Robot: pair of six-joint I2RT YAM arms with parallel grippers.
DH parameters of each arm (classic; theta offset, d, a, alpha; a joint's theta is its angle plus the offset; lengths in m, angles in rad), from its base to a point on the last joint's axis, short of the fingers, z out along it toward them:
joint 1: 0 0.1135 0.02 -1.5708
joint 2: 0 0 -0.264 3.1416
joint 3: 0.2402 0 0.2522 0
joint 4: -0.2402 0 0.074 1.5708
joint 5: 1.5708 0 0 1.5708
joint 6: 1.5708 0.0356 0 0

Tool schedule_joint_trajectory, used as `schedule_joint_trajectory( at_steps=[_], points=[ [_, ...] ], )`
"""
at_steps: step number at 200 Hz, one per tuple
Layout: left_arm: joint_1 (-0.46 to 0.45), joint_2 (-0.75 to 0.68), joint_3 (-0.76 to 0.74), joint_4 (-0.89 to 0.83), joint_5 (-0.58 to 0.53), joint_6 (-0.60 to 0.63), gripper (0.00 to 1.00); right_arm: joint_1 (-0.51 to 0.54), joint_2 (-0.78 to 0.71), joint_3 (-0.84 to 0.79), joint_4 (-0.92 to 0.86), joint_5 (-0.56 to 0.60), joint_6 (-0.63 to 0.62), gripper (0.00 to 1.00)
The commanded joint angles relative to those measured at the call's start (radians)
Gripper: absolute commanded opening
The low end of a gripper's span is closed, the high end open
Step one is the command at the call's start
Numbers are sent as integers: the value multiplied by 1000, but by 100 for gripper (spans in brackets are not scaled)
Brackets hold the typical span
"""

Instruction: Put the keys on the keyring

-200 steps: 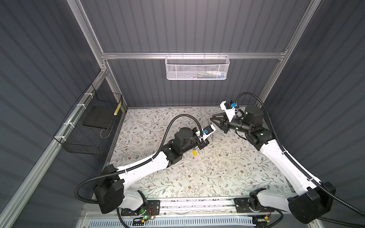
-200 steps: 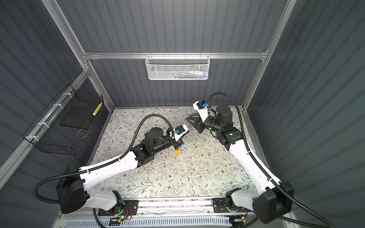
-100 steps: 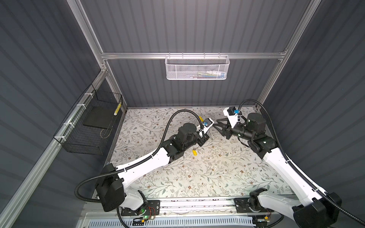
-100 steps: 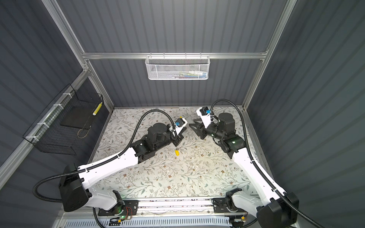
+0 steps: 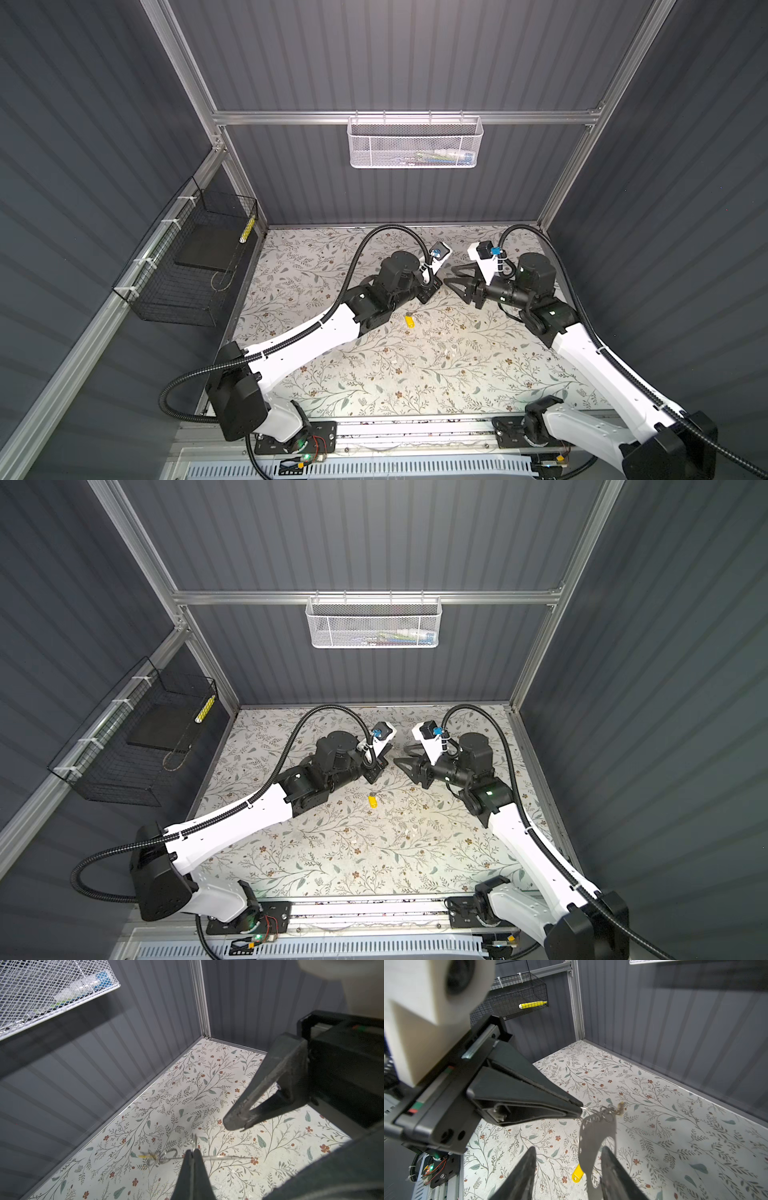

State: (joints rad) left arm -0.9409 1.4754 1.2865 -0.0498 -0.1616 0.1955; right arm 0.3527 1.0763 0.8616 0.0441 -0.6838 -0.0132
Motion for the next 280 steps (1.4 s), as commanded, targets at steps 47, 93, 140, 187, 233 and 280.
schedule_joint_trajectory(
  at_steps=[47,93,140,187,233,280],
  points=[
    [6,6,51,0,10,-25,0,8,116,28,47,32,0,40],
    [6,-7,52,-10,28,-32,0,9,130,48,21,71,-24,23],
    [7,-5,65,-47,46,-43,0,9,125,62,17,96,-48,8],
    [9,-8,75,-80,61,-63,0,9,117,67,12,101,-85,0],
    [37,10,118,-152,96,-90,0,18,82,54,9,134,-153,0],
    [66,-42,42,-83,94,-104,29,24,68,73,-35,148,-176,0]
  ],
)
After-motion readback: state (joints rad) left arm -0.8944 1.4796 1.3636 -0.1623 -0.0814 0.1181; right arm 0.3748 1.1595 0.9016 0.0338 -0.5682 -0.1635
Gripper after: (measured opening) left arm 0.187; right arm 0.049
